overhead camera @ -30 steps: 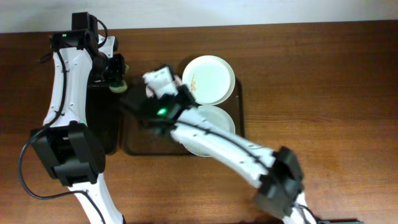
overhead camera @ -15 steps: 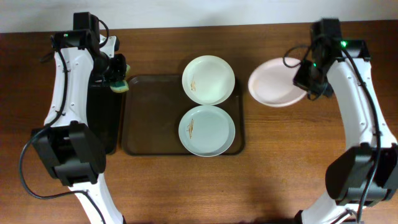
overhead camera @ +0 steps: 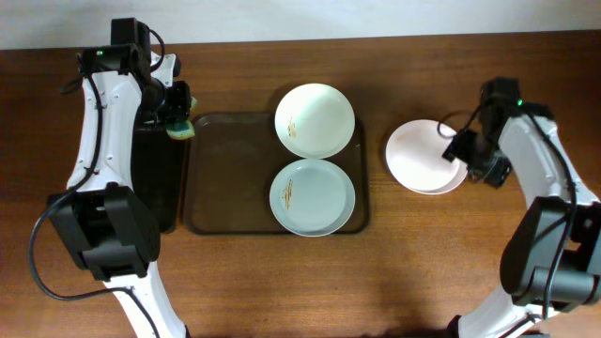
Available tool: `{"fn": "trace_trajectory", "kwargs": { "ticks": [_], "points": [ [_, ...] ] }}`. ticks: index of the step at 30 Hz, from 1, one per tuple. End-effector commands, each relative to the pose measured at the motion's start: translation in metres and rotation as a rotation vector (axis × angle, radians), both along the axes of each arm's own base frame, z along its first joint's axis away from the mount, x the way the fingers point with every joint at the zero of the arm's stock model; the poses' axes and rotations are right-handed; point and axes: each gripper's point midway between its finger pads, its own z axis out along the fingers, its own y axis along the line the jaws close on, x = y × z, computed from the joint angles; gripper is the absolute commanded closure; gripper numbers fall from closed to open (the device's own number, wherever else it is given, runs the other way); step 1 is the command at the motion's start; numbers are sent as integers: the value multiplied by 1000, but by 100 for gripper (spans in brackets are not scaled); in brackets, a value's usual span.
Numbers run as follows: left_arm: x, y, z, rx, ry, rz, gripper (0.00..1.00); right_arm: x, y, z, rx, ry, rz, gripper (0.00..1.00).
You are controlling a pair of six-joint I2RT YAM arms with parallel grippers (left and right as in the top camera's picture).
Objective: Clean dirty plates on tray and stack at the side
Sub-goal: 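Lift the pink plate with right gripper and place it right of tray, then move right gripper to the pale blue plate and grip its rim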
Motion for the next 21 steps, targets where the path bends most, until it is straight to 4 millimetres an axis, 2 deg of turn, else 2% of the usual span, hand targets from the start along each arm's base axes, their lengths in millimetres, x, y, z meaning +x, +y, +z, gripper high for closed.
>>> {"fn": "trace_trajectory", "kwargs": {
  "ticks": [1, 2, 3, 4, 6, 7, 9, 12, 15, 18, 21],
  "points": [
    [3, -3, 2, -11, -8, 1, 99, 33, 65, 58, 168, -154, 178, 23],
    [3, -3, 2, -11, -9, 0, 99, 34, 93, 60, 210, -157, 239, 22],
    [3, -3, 2, -11, -8, 0, 99, 32, 110, 57, 220, -145, 275, 22],
    [3, -2, 2, -11, -8, 1, 99, 25, 136, 52, 230, -121, 314, 22],
    [7, -2, 4, -10, -28, 1, 99, 18, 167, 47, 236, -104, 389, 22],
    [17, -2, 7, -8, -73, 0, 99, 11, 185, 44, 238, -89, 438, 23],
    [29, -9, 12, -23, -122, -15, 99, 1, 203, 40, 231, -67, 491, 22],
    [29, -41, 13, -44, -133, -80, 99, -9, 223, 38, 234, -54, 545, 22],
    [25, -74, 12, -25, -131, -146, 99, -14, 234, 38, 223, -49, 562, 23],
    [20, -83, 10, 2, -113, -167, 99, -14, 235, 38, 219, -47, 562, 23],
    [13, -83, 7, 2, -82, -167, 99, -16, 238, 38, 219, -47, 570, 23]
  ]
}}
